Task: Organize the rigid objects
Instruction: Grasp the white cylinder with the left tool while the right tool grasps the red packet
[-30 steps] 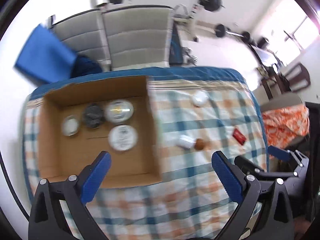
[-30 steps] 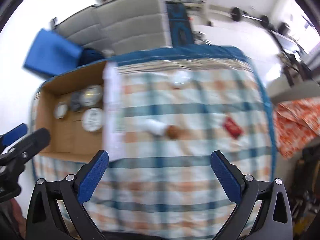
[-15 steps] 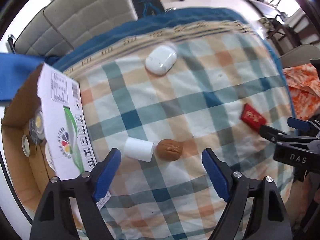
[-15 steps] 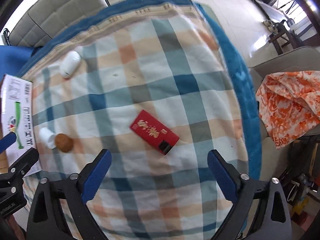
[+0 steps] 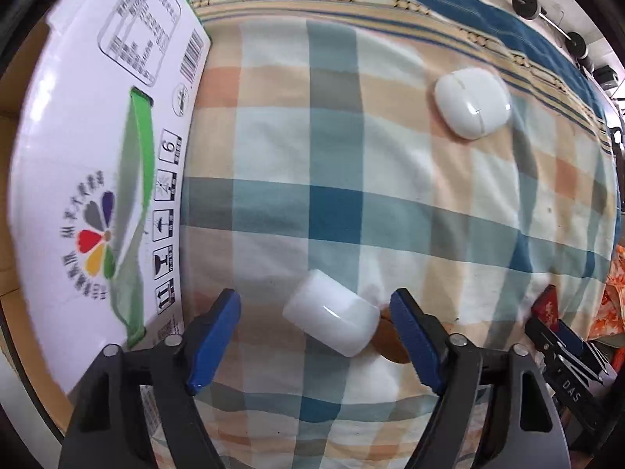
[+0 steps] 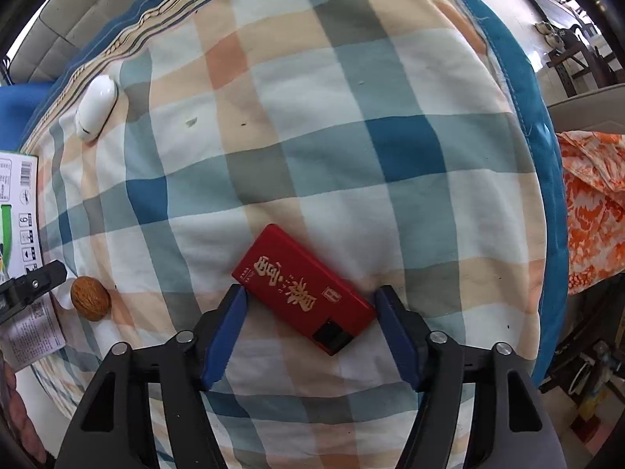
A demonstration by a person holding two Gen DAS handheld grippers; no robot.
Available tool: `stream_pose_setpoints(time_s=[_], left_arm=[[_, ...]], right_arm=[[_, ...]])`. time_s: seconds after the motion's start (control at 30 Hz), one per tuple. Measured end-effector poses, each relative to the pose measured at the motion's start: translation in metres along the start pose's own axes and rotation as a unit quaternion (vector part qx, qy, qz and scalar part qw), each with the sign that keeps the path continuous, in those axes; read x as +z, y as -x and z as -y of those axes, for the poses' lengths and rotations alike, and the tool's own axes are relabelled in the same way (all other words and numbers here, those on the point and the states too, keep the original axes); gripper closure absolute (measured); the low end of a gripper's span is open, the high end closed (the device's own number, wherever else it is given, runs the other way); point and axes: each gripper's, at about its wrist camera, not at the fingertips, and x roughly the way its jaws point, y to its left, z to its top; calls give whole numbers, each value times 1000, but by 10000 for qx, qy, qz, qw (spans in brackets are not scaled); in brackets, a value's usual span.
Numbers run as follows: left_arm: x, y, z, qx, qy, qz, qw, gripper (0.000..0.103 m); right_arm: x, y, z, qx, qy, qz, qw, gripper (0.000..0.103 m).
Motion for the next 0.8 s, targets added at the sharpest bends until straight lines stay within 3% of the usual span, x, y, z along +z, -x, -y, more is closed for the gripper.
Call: stream_pose_setpoints(time_s=[0.03, 0.07, 0.23, 0.3, 0.4, 0.53, 0.6, 0.7, 0.8], left_arm=[[0, -4, -1, -54, 15, -77, 10000, 50], [0, -8, -2, -132, 26, -150, 9998, 54], [-5, -8, 8, -86, -257, 23, 9996, 54], [-5, -8, 14, -103, -404, 71, 9991, 54], [-2, -13, 21, -77, -408, 8, 9991, 53], [2, -16, 24, -43, -497, 3, 9988, 53], [4, -14, 25, -53, -598, 13, 9982, 54], [-1, -9, 33, -49, -668, 31, 9977, 54], [0, -3, 33, -73, -684, 99, 9976, 54]], right_arm=[[0, -1, -2, -42, 36, -48, 10000, 40], [-2, -1, -6, -44, 27, -66, 10000, 41], [-6, -2, -1, 81, -55, -295, 9995, 57], [-14, -4, 1, 153, -35, -322, 9994, 58], [-14, -8, 6, 311, -264, -335, 9986, 56], [-9, -8, 14, 662, -625, -330, 9953, 42], [-8, -9, 8, 494, -527, -321, 9969, 43], [-11, -8, -7, 26, -317, -223, 9992, 54], [-16, -8, -20, -125, -134, -143, 9997, 62]])
